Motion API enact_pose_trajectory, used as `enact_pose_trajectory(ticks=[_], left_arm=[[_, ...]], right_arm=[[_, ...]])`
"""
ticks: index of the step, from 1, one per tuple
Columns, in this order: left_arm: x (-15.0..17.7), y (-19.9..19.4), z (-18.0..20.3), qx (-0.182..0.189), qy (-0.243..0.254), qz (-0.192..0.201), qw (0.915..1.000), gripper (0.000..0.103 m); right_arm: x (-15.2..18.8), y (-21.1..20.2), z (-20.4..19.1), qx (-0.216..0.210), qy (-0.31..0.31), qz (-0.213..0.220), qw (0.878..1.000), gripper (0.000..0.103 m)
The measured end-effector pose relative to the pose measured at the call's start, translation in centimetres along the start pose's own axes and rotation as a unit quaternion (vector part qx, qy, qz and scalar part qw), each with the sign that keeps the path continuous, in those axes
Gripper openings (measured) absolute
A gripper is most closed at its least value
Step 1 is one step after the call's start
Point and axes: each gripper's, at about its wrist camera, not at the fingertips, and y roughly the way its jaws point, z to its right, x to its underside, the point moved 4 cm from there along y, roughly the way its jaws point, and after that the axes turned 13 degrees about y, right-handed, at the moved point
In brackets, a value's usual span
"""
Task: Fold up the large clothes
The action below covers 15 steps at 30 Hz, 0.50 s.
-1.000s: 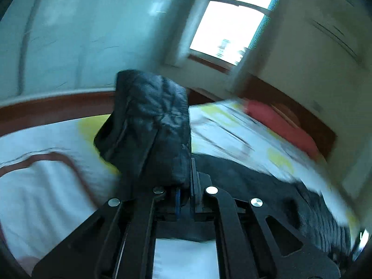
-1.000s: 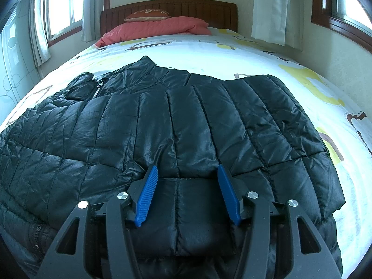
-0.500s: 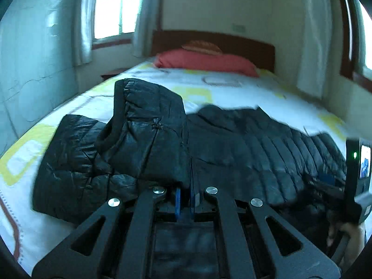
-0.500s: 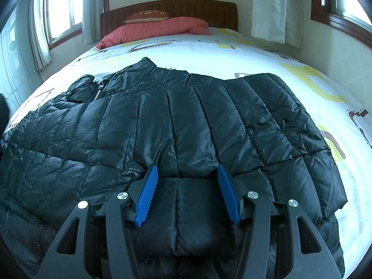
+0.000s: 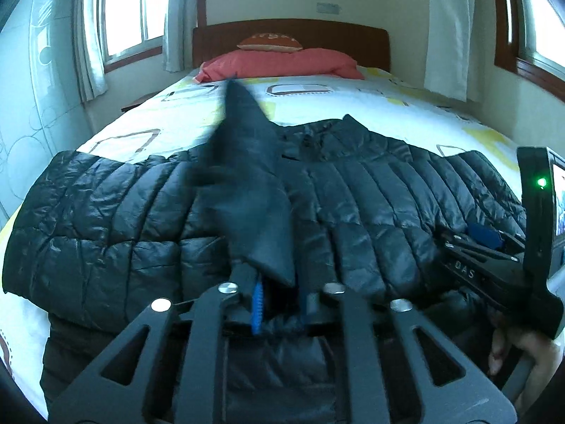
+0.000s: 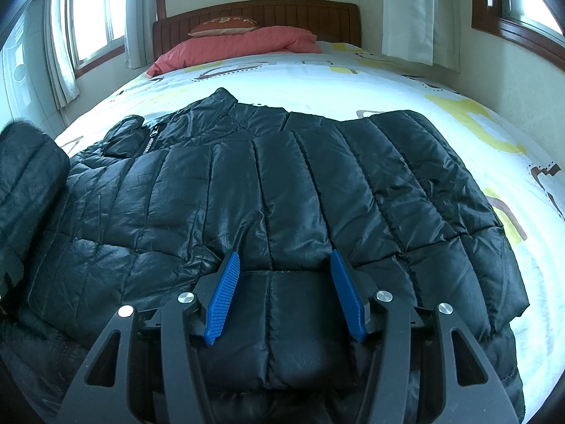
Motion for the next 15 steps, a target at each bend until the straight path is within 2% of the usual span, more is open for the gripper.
enact_pose_trajectory(ticks=[2, 5, 9, 15], left_arm=[[-0.1, -0.3, 0.3, 0.004, 0.005, 0.004, 1.0, 0.034], [-0.1, -1.0, 0.7, 0.015, 0.004, 0.011, 0.9998, 0.046], [0.2, -2.1, 0.4, 0.027, -0.008, 0.014, 0.9995, 0.05], [1.0, -4.2, -2.2, 0.029, -0.031, 0.02, 0.9989, 0.059]], right_arm=[[0.0, 0.0, 0.0, 0.0, 0.0, 0.0, 1.0, 0.054], [0.0, 0.0, 0.0, 0.0, 0.0, 0.0, 1.0, 0.054], [0.0, 0.1, 0.0, 0.0, 0.001, -0.002, 1.0, 0.054], [-0.1, 0.2, -0.3, 0.005, -0.003, -0.01, 1.0, 0.055]])
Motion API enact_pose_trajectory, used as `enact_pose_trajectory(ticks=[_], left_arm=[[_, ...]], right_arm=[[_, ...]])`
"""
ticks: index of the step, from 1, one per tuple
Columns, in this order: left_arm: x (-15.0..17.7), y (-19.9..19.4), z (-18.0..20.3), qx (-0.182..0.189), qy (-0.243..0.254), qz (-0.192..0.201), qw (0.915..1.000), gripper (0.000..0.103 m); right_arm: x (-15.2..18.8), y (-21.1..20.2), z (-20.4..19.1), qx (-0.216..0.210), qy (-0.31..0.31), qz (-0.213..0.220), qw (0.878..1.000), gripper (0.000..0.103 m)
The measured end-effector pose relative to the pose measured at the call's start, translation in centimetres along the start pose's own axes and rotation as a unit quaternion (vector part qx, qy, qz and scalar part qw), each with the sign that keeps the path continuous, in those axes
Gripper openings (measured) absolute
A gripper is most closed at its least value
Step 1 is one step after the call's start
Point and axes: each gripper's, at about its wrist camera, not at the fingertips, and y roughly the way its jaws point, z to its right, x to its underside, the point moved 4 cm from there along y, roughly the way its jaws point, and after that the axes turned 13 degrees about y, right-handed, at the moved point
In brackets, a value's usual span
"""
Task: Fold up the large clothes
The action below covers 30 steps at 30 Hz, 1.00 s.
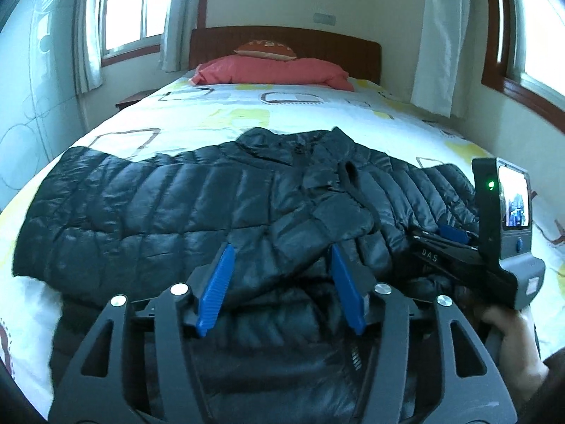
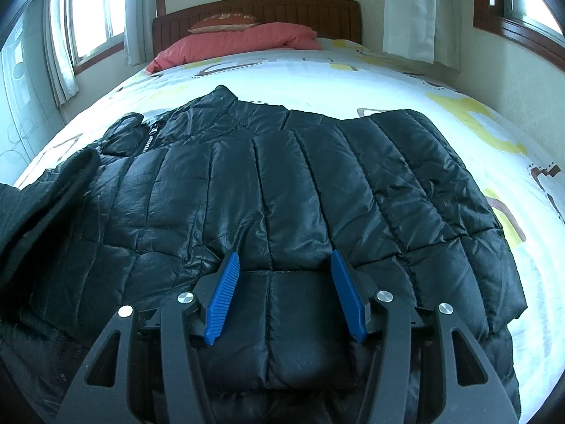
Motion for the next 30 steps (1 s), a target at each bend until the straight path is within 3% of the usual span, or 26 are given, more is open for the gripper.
enact_pose_trajectory(ticks=[2, 6, 11, 17, 22, 24, 25, 30], left_arm=[[0.4, -1.0, -1.0, 0.001, -0.011, 0.002, 0.9999, 0.067], [1.7, -3.1, -3.0, -0.006, -0.018, 0.003, 0.9998, 0.069], [3.4, -5.0, -7.0, -0.045, -0.03, 0.009, 0.9985, 0.07], [5.2, -5.3, -13.0, -0.081, -0.096, -0.005, 0.9921, 0.07], [6.2, -4.9, -15.7, -0.096, -0.121, -0.015, 0.9879, 0.07], [6.5, -4.8, -16.2, -0.097, -0.125, -0.019, 0.9873, 0.07], [6.5, -4.7, -16.4, -0.097, -0.125, -0.02, 0.9872, 0.07], [6.5, -4.9, -16.9, -0.096, -0.128, -0.016, 0.987, 0.07]], right_arm=[[-0.1, 0.0, -0.2, 0.006, -0.002, -0.002, 1.0, 0.058], [-0.3, -0.7, -0.4, 0.01, -0.003, -0.005, 1.0, 0.06], [0.1, -3.3, -2.7, -0.043, 0.019, -0.009, 0.999, 0.061], [0.7, -4.0, -8.3, -0.106, 0.018, -0.036, 0.994, 0.061], [2.1, -2.0, -11.3, -0.108, 0.002, -0.063, 0.992, 0.061], [2.5, -1.8, -11.8, -0.108, -0.013, -0.062, 0.992, 0.047], [2.7, -1.9, -12.4, -0.116, -0.025, -0.065, 0.991, 0.026], [2.0, -3.9, -12.8, -0.11, -0.052, -0.025, 0.992, 0.015]])
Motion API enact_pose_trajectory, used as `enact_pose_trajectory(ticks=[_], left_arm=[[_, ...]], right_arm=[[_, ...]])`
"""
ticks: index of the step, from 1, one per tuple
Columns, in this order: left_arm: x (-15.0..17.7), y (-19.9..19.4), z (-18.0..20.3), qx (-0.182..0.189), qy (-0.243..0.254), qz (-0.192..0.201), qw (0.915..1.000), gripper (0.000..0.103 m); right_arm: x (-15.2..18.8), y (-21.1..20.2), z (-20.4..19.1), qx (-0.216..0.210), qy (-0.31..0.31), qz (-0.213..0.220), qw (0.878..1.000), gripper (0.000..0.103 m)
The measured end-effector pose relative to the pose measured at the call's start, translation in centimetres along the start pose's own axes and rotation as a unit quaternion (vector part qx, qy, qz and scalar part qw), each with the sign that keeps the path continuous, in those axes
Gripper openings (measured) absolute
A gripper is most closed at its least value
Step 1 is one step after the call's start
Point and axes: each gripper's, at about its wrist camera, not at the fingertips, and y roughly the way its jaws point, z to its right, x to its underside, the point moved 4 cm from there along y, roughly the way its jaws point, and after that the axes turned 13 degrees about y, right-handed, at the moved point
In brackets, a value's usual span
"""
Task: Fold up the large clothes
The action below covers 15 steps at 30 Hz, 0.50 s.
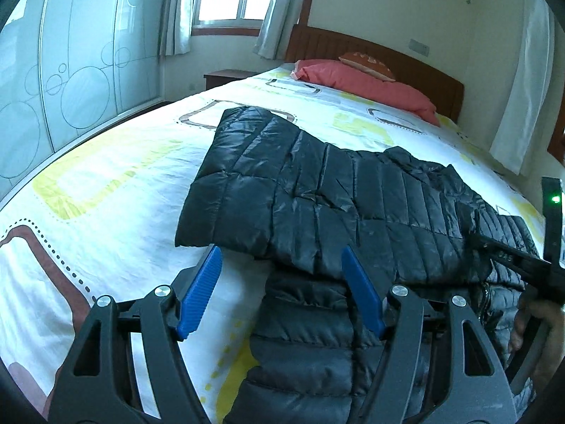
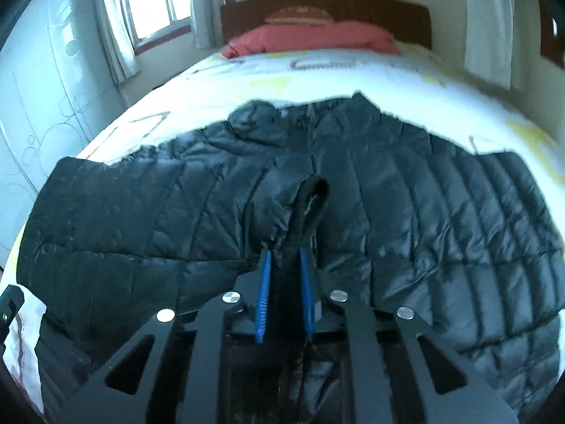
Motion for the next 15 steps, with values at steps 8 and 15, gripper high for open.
enact_pose_trajectory(ticks=[8, 15], left_arm=[[-0.5, -0.6, -0.1, 0.015, -0.011, 0.007, 0.9998, 0.071], [-1.1, 0.0, 1.0, 0.027, -0.009, 0.006, 0.9996, 0.071]], right_arm=[[-1.5, -2.7, 5.4, 0.034, 0.028, 0.037, 0.998, 0.015], [-3.1, -3.5, 11.5, 0.072, 0.054, 0.051, 0.995, 0.015]])
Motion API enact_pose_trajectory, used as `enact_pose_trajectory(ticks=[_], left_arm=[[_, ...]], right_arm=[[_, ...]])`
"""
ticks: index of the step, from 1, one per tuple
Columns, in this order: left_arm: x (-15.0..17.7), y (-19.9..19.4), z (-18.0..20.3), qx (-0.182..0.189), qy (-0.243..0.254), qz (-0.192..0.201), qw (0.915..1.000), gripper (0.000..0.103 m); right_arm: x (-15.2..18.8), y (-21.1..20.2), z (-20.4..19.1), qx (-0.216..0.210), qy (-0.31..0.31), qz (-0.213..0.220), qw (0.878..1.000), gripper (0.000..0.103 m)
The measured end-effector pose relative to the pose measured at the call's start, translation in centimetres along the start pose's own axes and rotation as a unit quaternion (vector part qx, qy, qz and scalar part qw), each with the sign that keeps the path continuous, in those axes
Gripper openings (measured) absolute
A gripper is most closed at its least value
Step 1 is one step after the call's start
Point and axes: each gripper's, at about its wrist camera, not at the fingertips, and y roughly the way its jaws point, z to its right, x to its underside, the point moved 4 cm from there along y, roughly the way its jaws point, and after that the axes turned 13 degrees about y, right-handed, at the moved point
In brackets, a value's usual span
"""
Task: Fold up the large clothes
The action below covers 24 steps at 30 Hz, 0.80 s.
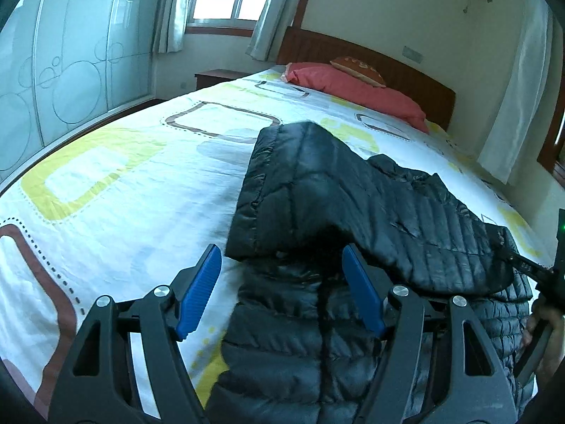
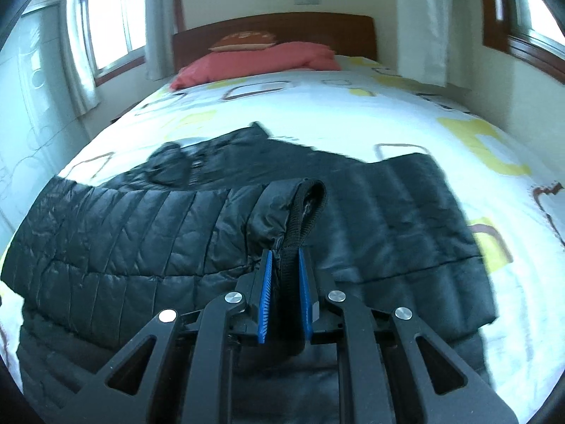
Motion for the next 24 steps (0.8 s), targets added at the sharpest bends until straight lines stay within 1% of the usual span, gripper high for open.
enact_pose_trajectory(ticks=[5, 11, 13, 17, 24], left_arm=[[-0.5, 1.4, 0.8, 0.0, 0.01, -0.007, 0.9999, 0.071], [-1.6, 4.0, 1.2, -0.013, 0.017, -0.023, 0.9995, 0.071], [-1.7, 5.0, 1.3, -0.021, 0.022, -0.031, 0.9991, 0.071], [-1.5, 6.4, 1.1, -0.027, 0.024, -0.048, 0.9982, 0.071], [-0.3, 8.9, 0.1, -0.015, 0.0, -0.091, 0.9958, 0.072]], right_arm=[[-0.8, 0.8, 3.3, 0.024, 0.01, -0.001, 1.0, 0.015], [-0.6, 2.3, 6.2, 0.047, 0.018, -0.015, 0.999, 0.015], [-0.4, 2.7, 7.1, 0.047, 0.026, -0.02, 0.998, 0.015], [-0.3, 2.9, 7.6, 0.046, 0.032, -0.02, 0.998, 0.015], [-0.1, 3.3, 8.1, 0.044, 0.039, -0.028, 0.998, 0.015]])
